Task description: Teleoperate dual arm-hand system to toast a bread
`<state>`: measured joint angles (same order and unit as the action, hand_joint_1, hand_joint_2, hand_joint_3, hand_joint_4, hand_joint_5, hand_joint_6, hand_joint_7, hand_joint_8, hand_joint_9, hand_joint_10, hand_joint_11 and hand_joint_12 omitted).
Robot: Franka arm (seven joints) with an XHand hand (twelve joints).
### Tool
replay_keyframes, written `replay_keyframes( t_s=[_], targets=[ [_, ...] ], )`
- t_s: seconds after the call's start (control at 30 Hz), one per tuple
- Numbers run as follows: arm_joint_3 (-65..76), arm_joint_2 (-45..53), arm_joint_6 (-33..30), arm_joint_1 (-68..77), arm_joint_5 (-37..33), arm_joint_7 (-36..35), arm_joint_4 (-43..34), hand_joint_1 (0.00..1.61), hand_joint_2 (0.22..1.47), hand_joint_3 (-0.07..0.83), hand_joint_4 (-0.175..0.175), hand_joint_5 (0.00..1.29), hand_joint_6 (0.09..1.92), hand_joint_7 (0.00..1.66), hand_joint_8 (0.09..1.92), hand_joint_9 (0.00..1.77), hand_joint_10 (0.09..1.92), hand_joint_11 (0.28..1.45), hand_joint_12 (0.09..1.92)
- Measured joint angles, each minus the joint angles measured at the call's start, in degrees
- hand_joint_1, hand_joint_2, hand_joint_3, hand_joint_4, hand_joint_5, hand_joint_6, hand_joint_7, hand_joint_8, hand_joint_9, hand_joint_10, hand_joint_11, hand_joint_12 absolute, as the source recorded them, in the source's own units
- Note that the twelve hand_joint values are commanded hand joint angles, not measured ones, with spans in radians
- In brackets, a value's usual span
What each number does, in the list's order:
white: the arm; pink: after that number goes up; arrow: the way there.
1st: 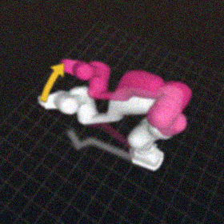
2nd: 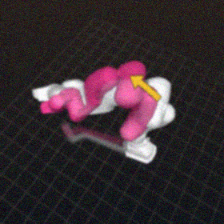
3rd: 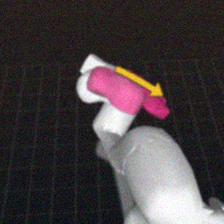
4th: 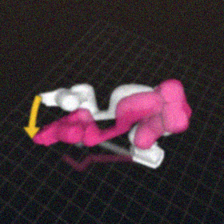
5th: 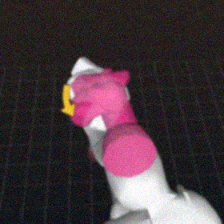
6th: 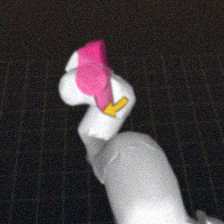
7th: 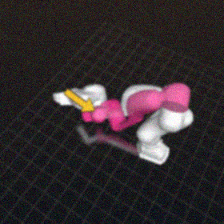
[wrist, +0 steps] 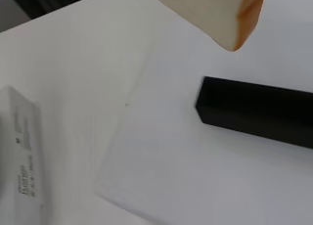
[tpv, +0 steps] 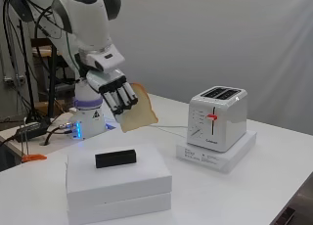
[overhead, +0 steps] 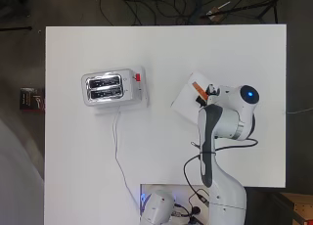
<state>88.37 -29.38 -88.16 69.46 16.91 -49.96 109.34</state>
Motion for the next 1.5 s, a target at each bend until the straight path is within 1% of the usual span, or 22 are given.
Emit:
replay_keyframes(
  t_s=[0.1,0.2,0.33,0.37,0.4,0.43,0.5,0.57,0.6,0.63,0.67,0.7,0.77,1.07,1.1,1.13,1.17,1.2,1.23,1.3,1.4,1.5],
  targets=[
    [-0.9,-0.4,0.0,8.5,-0.4,-2.4,-2.5,1.16,1.31,0.001,-0.175,0.48,1.53,0.81,1.43,1.11,0.47,0.74,0.36],
    [-0.9,-1.1,-0.5,18.6,-0.4,-3.1,-4.2,1.17,1.29,-0.001,-0.175,0.50,1.49,0.84,1.39,1.11,0.54,0.73,0.37],
    [0.3,-2.9,-1.8,31.6,-0.1,-5.5,-5.8,1.19,1.26,-0.004,-0.175,0.53,1.47,0.90,1.25,1.25,0.19,0.75,0.20],
    [0.8,-3.4,-2.1,34.6,0.0,-5.8,-6.2,1.05,1.28,-0.002,-0.052,0.56,1.49,0.94,0.94,1.26,0.12,0.76,0.15],
    [1.2,-3.8,-2.4,37.0,0.1,-6.3,-6.5,0.94,1.30,0.000,0.050,0.58,1.51,1.00,0.62,1.27,0.09,0.76,0.12],
    [1.5,-4.2,-2.8,39.3,0.4,-6.7,-6.7,0.88,1.31,0.001,0.112,0.60,1.51,1.07,0.37,1.28,0.09,0.77,0.09],
    [2.3,-4.9,-3.8,42.7,0.8,-7.6,-6.9,0.84,1.30,0.000,0.161,0.63,1.49,1.18,0.12,1.31,0.09,0.78,0.09],
    [3.9,-5.8,-3.8,45.4,1.4,-8.4,-7.4,0.86,1.28,-0.003,0.173,0.67,1.43,1.23,0.09,1.32,0.09,0.78,0.09],
    [4.8,-6.2,-3.9,46.7,1.6,-8.8,-7.5,0.86,1.28,-0.003,0.175,0.69,1.42,1.25,0.09,1.32,0.09,0.78,0.09],
    [5.6,-6.6,-4.0,47.8,1.7,-9.3,-7.6,1.00,1.23,-0.004,0.049,0.70,1.37,1.20,0.31,1.33,0.09,0.78,0.09],
    [6.5,-7.1,-4.1,48.5,1.6,-9.9,-7.6,1.10,1.21,0.000,-0.052,0.69,1.36,1.15,0.57,1.33,0.09,0.79,0.09],
    [7.2,-7.3,-4.3,48.6,1.0,-10.2,-7.5,1.16,1.19,0.000,-0.113,0.68,1.35,1.11,0.74,1.34,0.09,0.79,0.09],
    [7.7,-7.8,-4.6,48.0,-0.5,-11.1,-7.2,1.21,1.19,0.001,-0.162,0.65,1.38,1.07,0.89,1.33,0.09,0.78,0.09],
    [8.7,-8.7,-5.3,48.6,-0.4,-10.2,-6.5,1.22,1.20,0.000,-0.175,0.62,1.44,1.03,0.96,1.32,0.09,0.77,0.09],
    [8.6,-8.8,-5.6,48.3,-0.1,-10.1,-6.4,0.87,1.20,-0.001,-0.155,0.51,1.03,0.91,0.68,1.16,0.09,0.69,0.09],
    [8.4,-8.9,-5.9,48.3,0.1,-10.0,-6.4,0.53,1.11,-0.010,-0.147,0.33,0.62,0.66,0.40,0.87,0.09,0.58,0.09],
    [8.6,-9.2,-5.8,49.0,0.5,-9.5,-6.7,0.29,1.02,-0.014,-0.145,0.18,0.33,0.41,0.21,0.59,0.09,0.47,0.09],
    [9.0,-9.6,-5.0,50.3,1.2,-8.7,-7.6,0.15,0.96,-0.013,-0.142,0.09,0.16,0.25,0.10,0.41,0.09,0.40,0.09],
    [9.6,-10.0,-3.5,52.2,1.9,-7.8,-8.9,0.07,0.93,-0.010,-0.137,0.05,0.09,0.17,0.09,0.31,0.09,0.37,0.09],
    [10.5,-10.1,0.1,56.2,2.6,-6.4,-11.7,0.01,0.92,-0.002,-0.127,0.04,0.09,0.13,0.09,0.26,0.09,0.34,0.09],
    [9.2,-10.4,2.2,60.1,2.8,-4.1,-13.5,0.00,0.96,0.003,-0.103,0.16,0.09,0.21,0.09,0.30,0.09,0.34,0.09],
    [5.8,-11.1,-0.7,57.0,4.2,0.7,-10.4,0.00,0.99,0.005,-0.065,0.23,0.09,0.25,0.09,0.32,0.09,0.34,0.09]
  ],
)
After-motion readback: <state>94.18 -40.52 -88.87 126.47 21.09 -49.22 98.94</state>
